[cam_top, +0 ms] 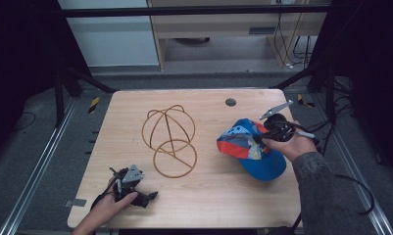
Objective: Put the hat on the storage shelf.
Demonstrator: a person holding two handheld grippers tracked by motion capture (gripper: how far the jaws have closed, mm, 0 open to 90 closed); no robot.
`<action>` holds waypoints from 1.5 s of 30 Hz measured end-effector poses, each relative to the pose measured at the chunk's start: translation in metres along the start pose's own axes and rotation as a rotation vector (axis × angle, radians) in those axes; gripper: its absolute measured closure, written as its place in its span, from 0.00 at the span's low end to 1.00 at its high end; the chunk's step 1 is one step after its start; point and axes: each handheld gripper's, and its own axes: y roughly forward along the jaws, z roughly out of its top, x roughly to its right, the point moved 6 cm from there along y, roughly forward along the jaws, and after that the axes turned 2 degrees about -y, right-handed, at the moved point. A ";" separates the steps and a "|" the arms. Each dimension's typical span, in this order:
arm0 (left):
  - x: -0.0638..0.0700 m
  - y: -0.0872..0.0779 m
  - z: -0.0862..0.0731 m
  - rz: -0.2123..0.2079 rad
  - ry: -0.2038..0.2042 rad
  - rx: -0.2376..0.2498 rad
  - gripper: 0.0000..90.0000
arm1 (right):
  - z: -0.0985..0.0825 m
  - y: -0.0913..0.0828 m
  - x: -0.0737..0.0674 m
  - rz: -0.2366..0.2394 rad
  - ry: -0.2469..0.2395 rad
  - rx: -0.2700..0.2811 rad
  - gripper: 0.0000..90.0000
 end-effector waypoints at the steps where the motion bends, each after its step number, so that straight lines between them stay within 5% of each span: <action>1: 0.000 0.000 0.000 0.000 0.000 0.000 0.00 | 0.000 0.000 0.000 0.000 0.000 0.000 1.00; 45: 0.000 0.000 0.000 0.002 0.001 0.003 0.00 | 0.026 -0.031 0.003 -0.021 -0.006 0.065 1.00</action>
